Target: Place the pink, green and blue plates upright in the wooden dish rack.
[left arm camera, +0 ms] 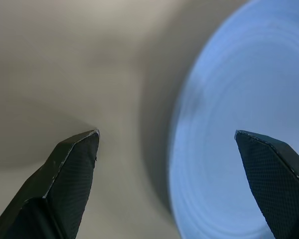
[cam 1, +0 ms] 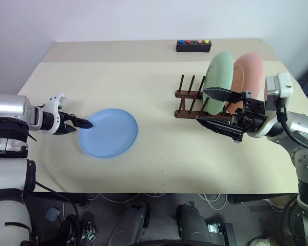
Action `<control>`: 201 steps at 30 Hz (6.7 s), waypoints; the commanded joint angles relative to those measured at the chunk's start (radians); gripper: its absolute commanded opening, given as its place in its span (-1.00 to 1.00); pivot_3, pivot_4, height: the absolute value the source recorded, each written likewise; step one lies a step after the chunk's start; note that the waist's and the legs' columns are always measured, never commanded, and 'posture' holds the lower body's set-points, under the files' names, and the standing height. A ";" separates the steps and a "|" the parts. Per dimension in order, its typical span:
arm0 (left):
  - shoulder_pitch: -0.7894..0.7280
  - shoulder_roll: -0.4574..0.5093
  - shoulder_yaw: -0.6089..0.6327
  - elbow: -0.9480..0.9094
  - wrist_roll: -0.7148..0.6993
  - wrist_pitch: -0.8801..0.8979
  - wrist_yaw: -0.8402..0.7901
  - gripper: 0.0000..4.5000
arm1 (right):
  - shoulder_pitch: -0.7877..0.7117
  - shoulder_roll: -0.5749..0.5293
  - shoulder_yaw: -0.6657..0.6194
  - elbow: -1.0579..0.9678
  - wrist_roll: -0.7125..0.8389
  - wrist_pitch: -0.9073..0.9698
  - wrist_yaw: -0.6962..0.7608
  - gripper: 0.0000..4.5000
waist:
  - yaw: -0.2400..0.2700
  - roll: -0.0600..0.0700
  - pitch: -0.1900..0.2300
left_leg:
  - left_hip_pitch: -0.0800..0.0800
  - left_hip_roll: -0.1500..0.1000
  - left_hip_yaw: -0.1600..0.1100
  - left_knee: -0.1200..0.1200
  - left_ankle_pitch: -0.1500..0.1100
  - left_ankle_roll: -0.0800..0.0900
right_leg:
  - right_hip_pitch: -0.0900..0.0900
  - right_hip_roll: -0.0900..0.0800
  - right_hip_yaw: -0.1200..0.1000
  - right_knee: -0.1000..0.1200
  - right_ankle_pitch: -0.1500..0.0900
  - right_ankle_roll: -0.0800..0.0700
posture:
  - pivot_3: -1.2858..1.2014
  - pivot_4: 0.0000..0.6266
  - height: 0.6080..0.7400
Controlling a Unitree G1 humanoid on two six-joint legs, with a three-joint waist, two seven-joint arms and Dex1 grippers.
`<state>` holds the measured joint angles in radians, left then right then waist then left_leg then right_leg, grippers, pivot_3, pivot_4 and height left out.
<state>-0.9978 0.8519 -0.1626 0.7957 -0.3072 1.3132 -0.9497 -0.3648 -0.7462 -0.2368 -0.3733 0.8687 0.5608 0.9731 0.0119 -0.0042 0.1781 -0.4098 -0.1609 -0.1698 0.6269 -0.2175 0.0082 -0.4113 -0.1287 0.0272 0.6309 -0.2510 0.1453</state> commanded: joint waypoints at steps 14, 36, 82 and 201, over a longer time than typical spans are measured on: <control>-0.061 -0.059 0.015 0.099 0.038 0.025 -0.058 -0.99 | 0.011 -0.008 -0.026 -0.045 0.001 -0.021 -0.013 1.00 | -0.001 -0.001 0.000 | 0.000 0.000 0.000 0.000 0.000 0.000 | 0.000 0.000 0.000 0.000 0.000 0.000 | 0.03 -0.52 1.00; -0.045 -0.570 1.013 -0.587 -0.320 -0.095 0.712 -0.99 | -0.278 0.022 0.408 -0.013 -0.831 -0.592 -0.092 1.00 | -0.026 -0.006 0.001 | -0.001 0.000 0.000 0.002 0.005 -0.009 | 0.000 0.000 -0.001 0.001 0.001 0.001 | 0.03 -0.52 1.00; 0.251 -0.889 0.524 -1.017 -0.646 -0.525 0.915 0.57 | -0.492 0.219 0.546 0.364 -1.550 -0.745 -0.512 -1.00 | -0.024 -0.010 0.002 | 0.000 0.001 0.000 0.002 0.007 -0.011 | 0.000 0.003 0.000 0.001 0.002 -0.001 | 0.03 -0.52 1.00; 0.367 -0.209 0.304 -0.920 -0.414 -0.655 -0.011 1.00 | -0.393 0.515 0.052 0.185 -0.109 -0.009 -0.793 0.97 | -0.031 -0.006 0.003 | 0.000 0.013 0.003 -0.015 0.009 -0.014 | -0.014 0.013 0.006 0.002 0.009 -0.012 | 0.03 -0.52 1.00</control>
<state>-0.6190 0.6422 0.1321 -0.0947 -0.7256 0.6824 -0.9593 -0.7167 -0.2313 -0.1687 -0.1478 0.7668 0.5931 0.1663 -0.0187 -0.0103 0.1808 -0.4102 -0.1479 -0.1665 0.6121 -0.2083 -0.0059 -0.4250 -0.1156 0.0332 0.6325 -0.2423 0.1337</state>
